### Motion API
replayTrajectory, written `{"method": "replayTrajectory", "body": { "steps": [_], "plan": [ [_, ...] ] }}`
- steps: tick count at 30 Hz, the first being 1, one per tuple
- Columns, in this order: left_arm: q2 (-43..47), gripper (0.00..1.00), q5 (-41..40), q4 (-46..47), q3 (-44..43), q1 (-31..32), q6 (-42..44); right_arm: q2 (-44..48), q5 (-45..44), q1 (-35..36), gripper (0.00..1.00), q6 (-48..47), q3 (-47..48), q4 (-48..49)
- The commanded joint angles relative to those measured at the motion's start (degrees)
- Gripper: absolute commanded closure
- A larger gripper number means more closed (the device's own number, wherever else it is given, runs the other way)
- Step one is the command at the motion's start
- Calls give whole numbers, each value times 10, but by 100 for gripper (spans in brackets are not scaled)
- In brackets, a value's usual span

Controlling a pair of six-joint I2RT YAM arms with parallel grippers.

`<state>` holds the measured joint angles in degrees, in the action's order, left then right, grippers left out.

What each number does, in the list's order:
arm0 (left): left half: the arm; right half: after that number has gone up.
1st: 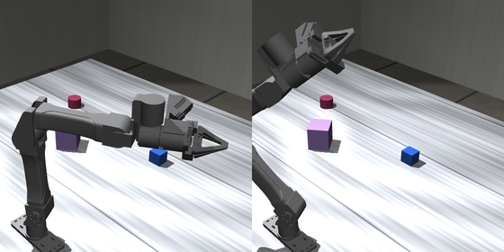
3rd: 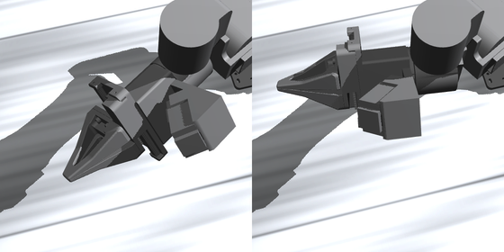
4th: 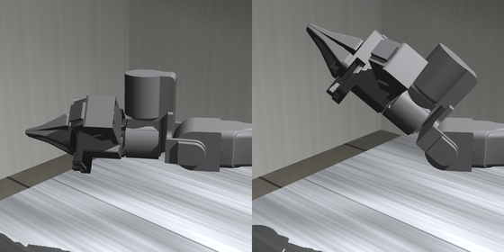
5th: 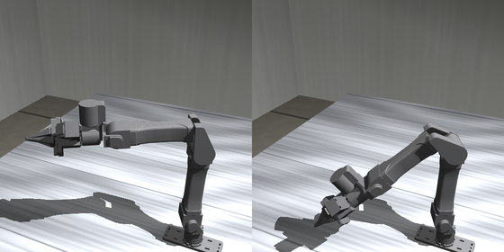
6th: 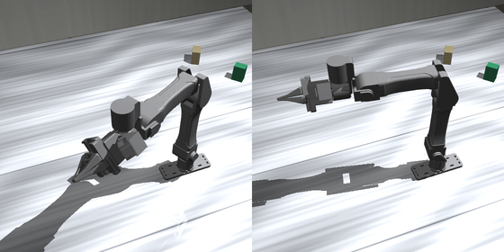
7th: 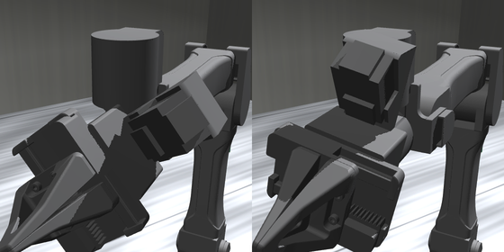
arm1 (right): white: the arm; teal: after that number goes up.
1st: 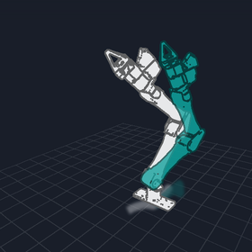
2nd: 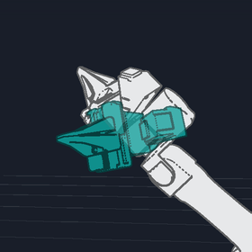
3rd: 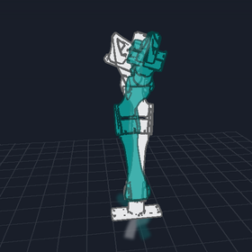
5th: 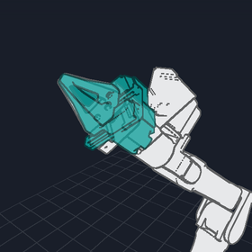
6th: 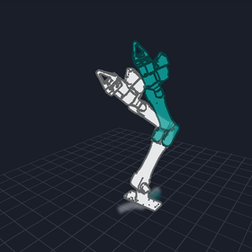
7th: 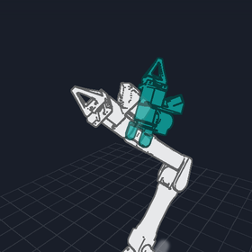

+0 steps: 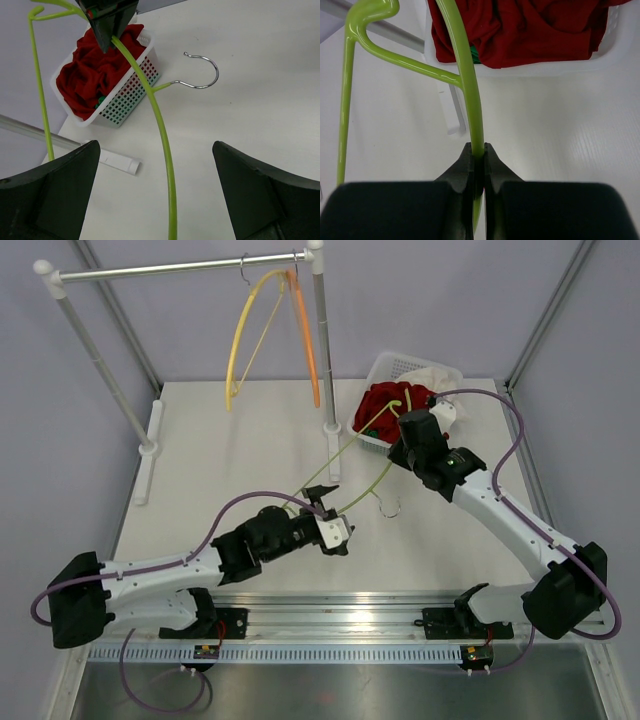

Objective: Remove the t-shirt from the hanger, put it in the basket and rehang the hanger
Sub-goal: Pass the hanger from the right arm to the left

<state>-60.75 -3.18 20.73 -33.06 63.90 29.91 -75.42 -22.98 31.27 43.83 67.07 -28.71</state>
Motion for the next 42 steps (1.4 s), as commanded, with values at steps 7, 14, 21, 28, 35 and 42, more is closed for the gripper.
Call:
{"method": "replayTrajectory", "body": {
  "steps": [7,14,21,28,35,42],
  "plan": [
    [-79,5,-21,59,-82,22,46,1,-7,11,100,27,31,3],
    [-118,14,-45,33,-105,23,54,9,4,16,100,21,28,10],
    [-160,39,-77,-19,-149,22,48,16,5,20,100,20,29,8],
    [-186,46,-99,-20,-161,24,49,24,10,22,100,20,25,13],
    [-190,54,-126,-33,-162,24,49,35,13,24,100,19,23,14],
    [-181,100,-126,-48,-164,24,45,48,13,27,94,18,13,21]
  ]
}}
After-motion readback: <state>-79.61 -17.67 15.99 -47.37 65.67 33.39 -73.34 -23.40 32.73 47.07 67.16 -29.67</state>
